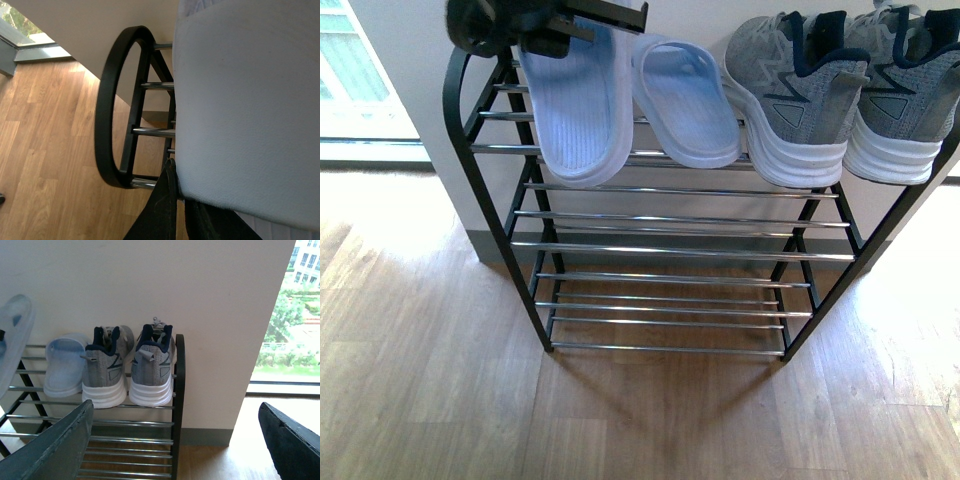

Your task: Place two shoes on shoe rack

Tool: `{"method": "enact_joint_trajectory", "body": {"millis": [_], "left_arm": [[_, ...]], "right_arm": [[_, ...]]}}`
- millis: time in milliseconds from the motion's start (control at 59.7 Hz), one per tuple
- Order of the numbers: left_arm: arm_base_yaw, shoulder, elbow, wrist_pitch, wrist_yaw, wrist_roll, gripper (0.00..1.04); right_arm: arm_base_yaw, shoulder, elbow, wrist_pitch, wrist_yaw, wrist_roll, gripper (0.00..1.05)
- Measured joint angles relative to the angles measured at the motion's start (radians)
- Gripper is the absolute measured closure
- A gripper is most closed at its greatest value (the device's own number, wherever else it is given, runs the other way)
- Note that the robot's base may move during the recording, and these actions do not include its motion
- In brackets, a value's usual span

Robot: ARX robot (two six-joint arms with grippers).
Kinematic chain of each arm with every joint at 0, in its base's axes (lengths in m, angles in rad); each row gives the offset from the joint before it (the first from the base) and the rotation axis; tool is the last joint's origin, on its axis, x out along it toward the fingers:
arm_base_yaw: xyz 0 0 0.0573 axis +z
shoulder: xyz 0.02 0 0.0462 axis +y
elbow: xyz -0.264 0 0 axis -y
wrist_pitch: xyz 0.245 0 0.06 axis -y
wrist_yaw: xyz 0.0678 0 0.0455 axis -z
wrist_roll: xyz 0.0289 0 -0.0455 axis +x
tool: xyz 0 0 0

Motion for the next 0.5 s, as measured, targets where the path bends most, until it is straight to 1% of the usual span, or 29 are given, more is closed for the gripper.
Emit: {"method": "enact_joint_trajectory", "body": {"millis": [117, 234, 285, 502], "left_arm": [[0.006, 0.076, 0.084, -0.050, -0.017, 0.002, 1.03], [0.018, 0.138, 0.150, -0.102, -0.057, 0.002, 1.03], [0.029, 0.168, 0.186, -0.135, -0.090, 0.002, 1.03], [0.056, 0.265, 0.310, -0.154, -0.074, 0.059, 1.03]], "right_arm": [[0.000, 0.000, 0.000, 0.000, 0.000, 0.000, 0.09], [0.000, 0.000, 0.000, 0.000, 0.000, 0.000, 0.09], [0.000, 0.000, 0.000, 0.000, 0.000, 0.000, 0.09], [0.000, 0.000, 0.000, 0.000, 0.000, 0.000, 0.09]]}}
